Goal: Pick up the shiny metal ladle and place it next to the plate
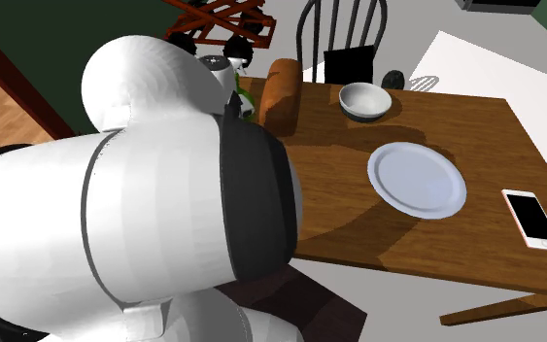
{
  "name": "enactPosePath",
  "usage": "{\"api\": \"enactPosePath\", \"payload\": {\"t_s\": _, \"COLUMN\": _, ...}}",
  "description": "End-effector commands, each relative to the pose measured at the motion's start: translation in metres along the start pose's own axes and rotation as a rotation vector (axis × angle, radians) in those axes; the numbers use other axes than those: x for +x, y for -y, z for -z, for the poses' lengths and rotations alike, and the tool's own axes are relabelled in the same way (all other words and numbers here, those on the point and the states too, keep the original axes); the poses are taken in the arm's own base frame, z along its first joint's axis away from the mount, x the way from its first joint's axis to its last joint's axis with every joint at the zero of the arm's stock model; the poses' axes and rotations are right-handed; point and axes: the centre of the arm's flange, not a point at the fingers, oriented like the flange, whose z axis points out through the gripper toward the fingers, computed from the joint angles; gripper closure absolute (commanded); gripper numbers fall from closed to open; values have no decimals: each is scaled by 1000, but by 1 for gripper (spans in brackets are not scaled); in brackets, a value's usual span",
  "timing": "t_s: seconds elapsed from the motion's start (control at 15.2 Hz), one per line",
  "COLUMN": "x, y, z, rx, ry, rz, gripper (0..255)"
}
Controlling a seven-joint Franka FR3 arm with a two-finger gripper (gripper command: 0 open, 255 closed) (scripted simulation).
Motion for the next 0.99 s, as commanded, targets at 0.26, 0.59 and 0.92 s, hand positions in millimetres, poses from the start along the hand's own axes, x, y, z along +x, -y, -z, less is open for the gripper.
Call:
{"api": "enactPosePath", "payload": {"t_s": 0.26, "x": 4, "y": 4, "z": 31, "rx": 0, "ry": 0, "rz": 0, "gripper": 255}}
{"api": "enactPosePath", "payload": {"t_s": 0.59, "x": 7, "y": 6, "z": 57, "rx": 0, "ry": 0, "rz": 0, "gripper": 255}}
{"api": "enactPosePath", "payload": {"t_s": 0.92, "x": 10, "y": 9, "z": 83, "rx": 0, "ry": 0, "rz": 0, "gripper": 255}}
